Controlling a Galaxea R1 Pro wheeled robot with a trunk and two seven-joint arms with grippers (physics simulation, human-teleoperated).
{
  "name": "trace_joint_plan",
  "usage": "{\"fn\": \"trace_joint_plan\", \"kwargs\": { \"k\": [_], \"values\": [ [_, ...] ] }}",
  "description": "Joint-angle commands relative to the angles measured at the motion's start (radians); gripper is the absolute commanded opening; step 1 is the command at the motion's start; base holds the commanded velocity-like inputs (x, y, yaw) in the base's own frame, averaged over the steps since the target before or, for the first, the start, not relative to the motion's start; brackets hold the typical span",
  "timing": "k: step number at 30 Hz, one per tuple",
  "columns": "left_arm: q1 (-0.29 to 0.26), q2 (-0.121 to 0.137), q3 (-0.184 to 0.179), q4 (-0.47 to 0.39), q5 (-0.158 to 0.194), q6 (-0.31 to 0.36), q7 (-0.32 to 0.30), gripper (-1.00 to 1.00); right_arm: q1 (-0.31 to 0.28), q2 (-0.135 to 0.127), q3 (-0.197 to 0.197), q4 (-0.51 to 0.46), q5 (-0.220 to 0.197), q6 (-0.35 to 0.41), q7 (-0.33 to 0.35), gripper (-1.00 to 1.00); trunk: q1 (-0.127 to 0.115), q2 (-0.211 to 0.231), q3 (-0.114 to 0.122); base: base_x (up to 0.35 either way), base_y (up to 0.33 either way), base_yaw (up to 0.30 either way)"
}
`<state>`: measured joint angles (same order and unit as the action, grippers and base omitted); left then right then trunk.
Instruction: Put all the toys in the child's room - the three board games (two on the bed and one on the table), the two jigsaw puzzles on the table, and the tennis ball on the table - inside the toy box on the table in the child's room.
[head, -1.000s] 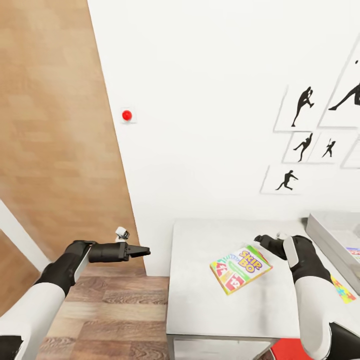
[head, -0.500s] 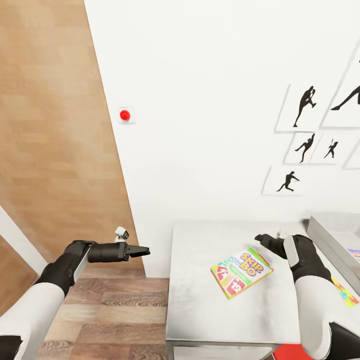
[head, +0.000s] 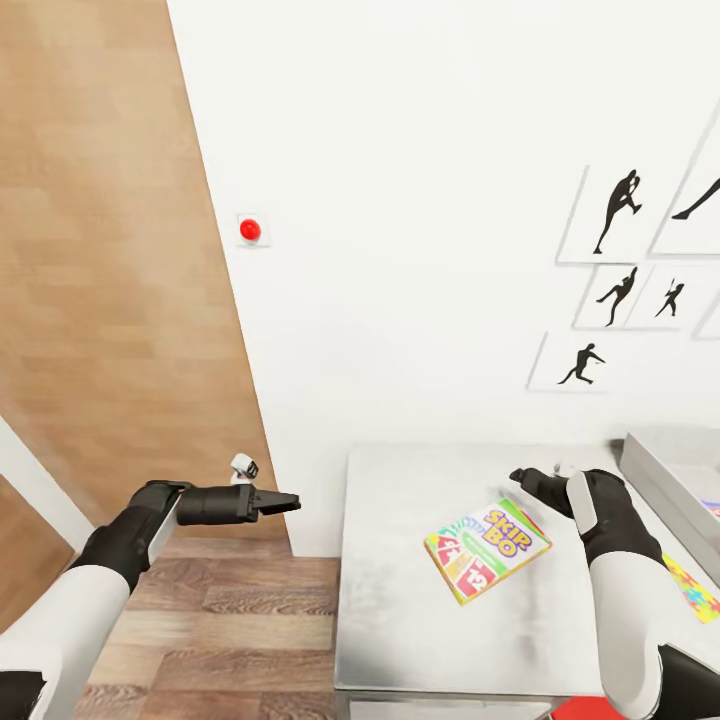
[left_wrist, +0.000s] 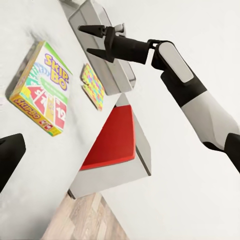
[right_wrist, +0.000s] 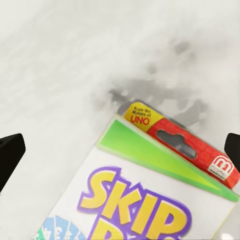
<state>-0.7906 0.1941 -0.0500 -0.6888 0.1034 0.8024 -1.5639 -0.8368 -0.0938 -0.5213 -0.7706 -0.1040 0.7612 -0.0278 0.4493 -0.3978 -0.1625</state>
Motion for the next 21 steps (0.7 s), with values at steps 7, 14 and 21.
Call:
{"fn": "trace_joint_plan", "kwargs": {
  "k": [7,14,21],
  "values": [
    [-0.001,0.001,-0.005,0.0,0.007,0.011,-0.001,1.0,-0.001,0.0,-0.001,0.0,-0.008,-0.008,-0.003,1.0,0.001,-0.002,-0.012,0.019,0.009,0.0],
    [-0.001,0.001,-0.005,0.0,0.007,0.011,-0.001,1.0,-0.001,0.0,-0.001,0.0,-0.007,-0.009,-0.003,1.0,0.001,-0.002,-0.023,0.002,0.001,0.0],
    [-0.001,0.001,-0.005,0.0,0.007,0.011,-0.001,1.0,-0.001,0.0,0.0,0.001,-0.006,-0.01,-0.003,1.0,0.001,-0.002,-0.027,0.0,0.0,0.0]
  ]
}}
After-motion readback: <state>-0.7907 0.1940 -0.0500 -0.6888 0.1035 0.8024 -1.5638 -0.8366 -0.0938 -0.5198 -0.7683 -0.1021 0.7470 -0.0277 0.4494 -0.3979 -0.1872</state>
